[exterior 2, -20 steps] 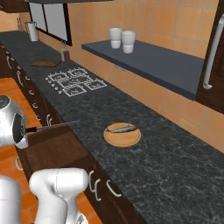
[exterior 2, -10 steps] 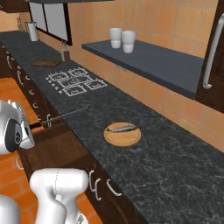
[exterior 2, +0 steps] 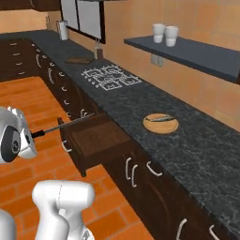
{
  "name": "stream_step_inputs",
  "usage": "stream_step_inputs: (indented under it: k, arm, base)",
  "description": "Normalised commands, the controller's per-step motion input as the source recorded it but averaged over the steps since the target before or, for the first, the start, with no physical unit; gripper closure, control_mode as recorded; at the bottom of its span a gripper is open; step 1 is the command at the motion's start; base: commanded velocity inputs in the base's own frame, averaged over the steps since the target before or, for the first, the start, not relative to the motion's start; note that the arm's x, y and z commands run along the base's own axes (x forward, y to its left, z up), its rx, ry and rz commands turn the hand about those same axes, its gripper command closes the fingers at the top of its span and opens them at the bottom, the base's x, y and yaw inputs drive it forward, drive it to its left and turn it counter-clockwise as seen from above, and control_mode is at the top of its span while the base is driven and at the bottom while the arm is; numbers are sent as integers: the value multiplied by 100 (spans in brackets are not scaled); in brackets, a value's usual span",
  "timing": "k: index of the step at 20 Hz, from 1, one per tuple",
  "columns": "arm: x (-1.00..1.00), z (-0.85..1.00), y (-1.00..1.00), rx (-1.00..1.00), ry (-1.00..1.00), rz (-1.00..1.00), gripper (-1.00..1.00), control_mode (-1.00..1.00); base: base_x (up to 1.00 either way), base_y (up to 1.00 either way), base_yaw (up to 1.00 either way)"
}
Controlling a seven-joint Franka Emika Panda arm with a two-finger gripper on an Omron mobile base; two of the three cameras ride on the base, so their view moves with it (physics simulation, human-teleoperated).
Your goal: Pick up the knife from the drawer and place it on the cutting board. Then place the meat from the plate to the cutting board.
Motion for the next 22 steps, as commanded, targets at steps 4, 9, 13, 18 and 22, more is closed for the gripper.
stream_step_inputs:
  k: [4, 9, 13, 18, 22]
  arm:
    - [0, 0, 0, 0, 0, 0, 100, 100]
    - [0, 0, 0, 0, 0, 0, 100, 100]
    - [0, 0, 0, 0, 0, 0, 100, 100]
    - [0, 0, 0, 0, 0, 0, 100, 100]
    - [0, 0, 0, 0, 0, 0, 100, 100]
  base:
    - [-23, 85, 65]
    - [62, 70, 56]
    - [100, 10, 20]
    - [100, 0, 7]
    - [100, 0, 6]
